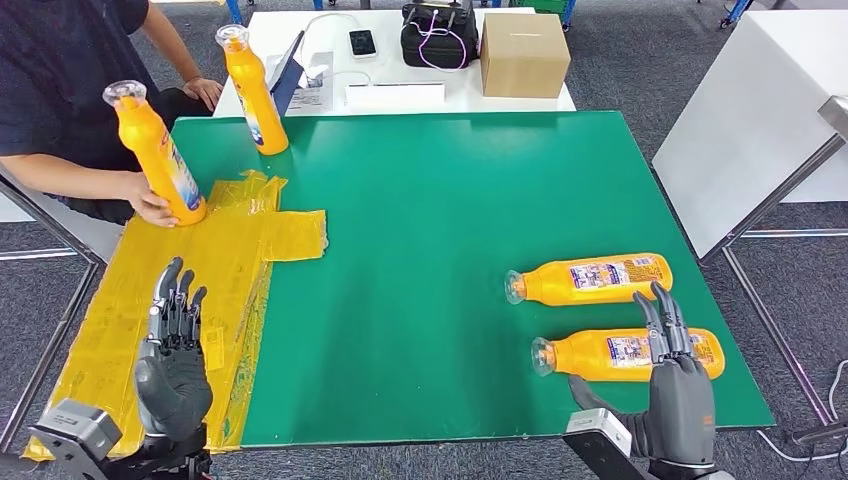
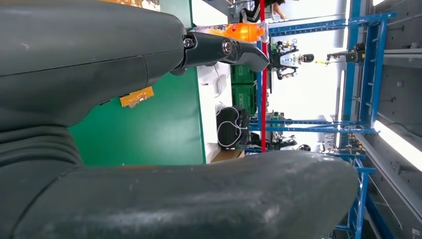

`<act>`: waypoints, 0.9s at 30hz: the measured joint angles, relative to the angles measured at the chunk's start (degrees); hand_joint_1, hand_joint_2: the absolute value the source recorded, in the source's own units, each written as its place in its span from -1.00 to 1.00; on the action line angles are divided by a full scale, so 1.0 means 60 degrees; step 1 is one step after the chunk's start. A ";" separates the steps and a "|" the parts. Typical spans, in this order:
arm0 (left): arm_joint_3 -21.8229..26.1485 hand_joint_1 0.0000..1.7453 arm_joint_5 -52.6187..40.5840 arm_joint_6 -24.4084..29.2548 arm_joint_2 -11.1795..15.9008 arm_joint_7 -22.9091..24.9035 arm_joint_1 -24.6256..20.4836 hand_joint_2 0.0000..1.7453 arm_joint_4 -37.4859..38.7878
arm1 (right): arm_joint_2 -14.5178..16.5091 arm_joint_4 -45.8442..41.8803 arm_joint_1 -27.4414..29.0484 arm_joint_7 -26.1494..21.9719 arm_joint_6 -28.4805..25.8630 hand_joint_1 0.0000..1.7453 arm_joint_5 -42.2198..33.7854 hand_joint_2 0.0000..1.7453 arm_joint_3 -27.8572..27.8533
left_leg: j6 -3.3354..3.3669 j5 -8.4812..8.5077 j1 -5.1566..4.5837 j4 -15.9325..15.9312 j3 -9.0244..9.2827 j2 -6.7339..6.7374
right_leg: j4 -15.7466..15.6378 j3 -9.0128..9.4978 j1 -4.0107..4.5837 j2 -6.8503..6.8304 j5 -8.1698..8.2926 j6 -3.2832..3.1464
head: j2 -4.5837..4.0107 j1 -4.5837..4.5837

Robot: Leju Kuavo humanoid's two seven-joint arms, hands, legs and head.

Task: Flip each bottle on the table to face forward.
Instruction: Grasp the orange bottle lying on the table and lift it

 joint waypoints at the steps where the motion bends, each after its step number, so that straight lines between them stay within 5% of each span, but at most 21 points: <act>1: 0.0001 -1.00 0.0000 -0.0022 0.0000 0.0002 0.0001 -1.00 0.0000 | -0.0006 0.0013 -0.0002 0.0019 0.0073 -1.00 0.0021 1.00 -0.0085 | 0.0000 0.0000 0.0000 0.0000 0.0001 0.0000 | 0.0000 0.0001 0.0000 0.0000 0.0000 0.0000 | 0.0000 0.0000; 4: 0.0005 -1.00 0.0016 -0.0098 0.0000 0.0025 0.0001 -1.00 0.0000 | -0.0035 0.0105 -0.0032 0.0099 0.0367 -1.00 0.0035 1.00 -0.0385 | 0.0000 0.0001 0.0000 0.0000 0.0001 -0.0001 | 0.0001 0.0004 0.0001 0.0000 0.0000 0.0000 | 0.0000 0.0000; 8: 0.0041 -1.00 0.0156 -0.0116 0.0027 0.0371 0.0006 1.00 -0.0004 | -0.0110 0.0377 -0.0142 0.0202 0.0956 -1.00 -0.0359 1.00 -0.0890 | 0.0000 0.0001 0.0000 0.0000 0.0002 -0.0002 | 0.0001 0.0005 0.0001 -0.0001 0.0000 0.0000 | 0.0000 0.0000; 10: 0.0086 -1.00 0.0288 -0.0067 0.0086 0.0436 0.0064 1.00 -0.0008 | -0.0132 0.0545 -0.0146 0.0178 0.1092 -1.00 -0.0404 1.00 -0.1156 | 0.0000 0.0001 0.0000 0.0000 0.0002 -0.0002 | 0.0001 0.0005 0.0000 -0.0001 0.0000 0.0000 | 0.0000 0.0000; 14: 0.0212 -1.00 0.0505 0.0030 0.0223 0.0368 0.0329 -1.00 -0.0084 | -0.0254 0.0738 -0.0042 0.0195 0.1471 -1.00 -0.0335 1.00 -0.1712 | 0.0001 -0.0001 -0.0001 0.0000 -0.0001 -0.0002 | 0.0000 -0.0001 -0.0001 0.0000 -0.0001 0.0001 | 0.0000 -0.0002; 27: 0.0475 -1.00 0.0808 -0.0009 0.0375 0.0577 0.0339 -1.00 -0.0160 | -0.0788 0.1641 -0.0043 0.0157 0.3154 -1.00 -0.0626 1.00 -0.3610 | 0.0008 -0.0004 -0.0006 0.0000 0.0004 -0.0003 | -0.0001 0.0008 -0.0005 -0.0001 0.0000 0.0002 | 0.0000 -0.0001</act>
